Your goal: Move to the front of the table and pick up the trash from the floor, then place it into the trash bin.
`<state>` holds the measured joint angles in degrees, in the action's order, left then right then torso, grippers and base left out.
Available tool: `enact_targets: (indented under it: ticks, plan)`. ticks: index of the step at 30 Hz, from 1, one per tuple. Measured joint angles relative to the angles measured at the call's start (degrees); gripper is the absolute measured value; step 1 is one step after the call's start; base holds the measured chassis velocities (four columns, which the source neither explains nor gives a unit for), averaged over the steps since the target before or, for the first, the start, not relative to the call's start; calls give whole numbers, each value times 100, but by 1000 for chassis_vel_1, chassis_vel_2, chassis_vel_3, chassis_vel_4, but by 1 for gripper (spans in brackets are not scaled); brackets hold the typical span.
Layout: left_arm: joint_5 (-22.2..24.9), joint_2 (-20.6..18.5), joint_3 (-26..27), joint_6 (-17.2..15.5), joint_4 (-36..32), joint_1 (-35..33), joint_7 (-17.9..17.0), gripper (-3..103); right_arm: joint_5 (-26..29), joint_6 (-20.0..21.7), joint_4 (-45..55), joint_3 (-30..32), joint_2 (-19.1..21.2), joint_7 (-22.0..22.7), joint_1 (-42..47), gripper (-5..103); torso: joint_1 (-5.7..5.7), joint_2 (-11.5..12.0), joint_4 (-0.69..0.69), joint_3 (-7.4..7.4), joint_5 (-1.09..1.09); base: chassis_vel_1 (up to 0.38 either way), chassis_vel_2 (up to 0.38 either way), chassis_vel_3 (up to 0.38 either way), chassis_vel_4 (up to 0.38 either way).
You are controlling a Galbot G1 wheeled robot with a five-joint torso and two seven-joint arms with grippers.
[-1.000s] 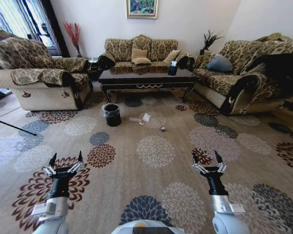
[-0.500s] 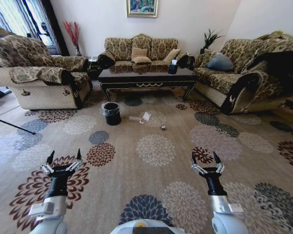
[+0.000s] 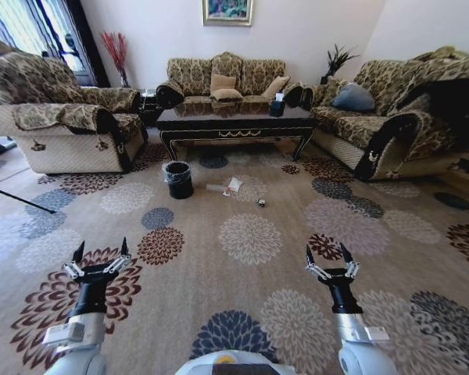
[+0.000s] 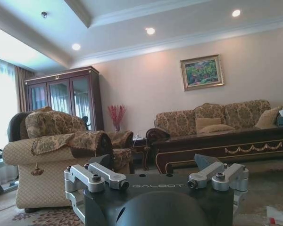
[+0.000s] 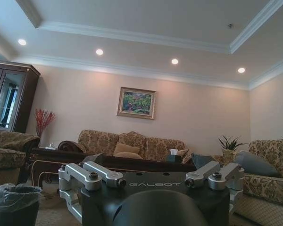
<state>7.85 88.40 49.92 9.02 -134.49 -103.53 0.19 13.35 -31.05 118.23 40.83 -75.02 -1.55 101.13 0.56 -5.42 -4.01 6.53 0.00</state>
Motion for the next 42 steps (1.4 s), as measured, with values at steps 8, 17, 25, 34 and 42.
enact_targets:
  ticks: [8, 17, 25, 34, 42]
  plan:
    - [-64, 12, -41, 24, 46, -13, 0, 100, 39, -78, 2, -1, -14, -104, -4, 100, -16, 190, 0, -176, 0, 0, 0, 0, 0]
    - [-88, 6, -58, 40, 110, -22, 0, 100, 45, -109, -14, -2, -20, -115, -2, 100, -22, 377, 0, -356, 0, 0, 0, 0, 0]
    - [-20, -2, -80, 302, 209, -25, 50, 100, 13, -30, -14, -5, -24, -17, 24, 100, -53, 488, 0, -429, 0, 0, 0, 0, 0]
    - [-67, 6, -59, 419, 485, 25, 73, 100, 38, -55, -52, -3, -24, -129, 48, 100, -55, 478, -2, -419, 0, 0, 0, 0, 0]
    - [-104, 33, -5, 572, 626, -23, 80, 100, 43, -95, -140, -54, -38, -157, 16, 100, -55, 460, 0, -405, 0, -59, 91, 76, -69]
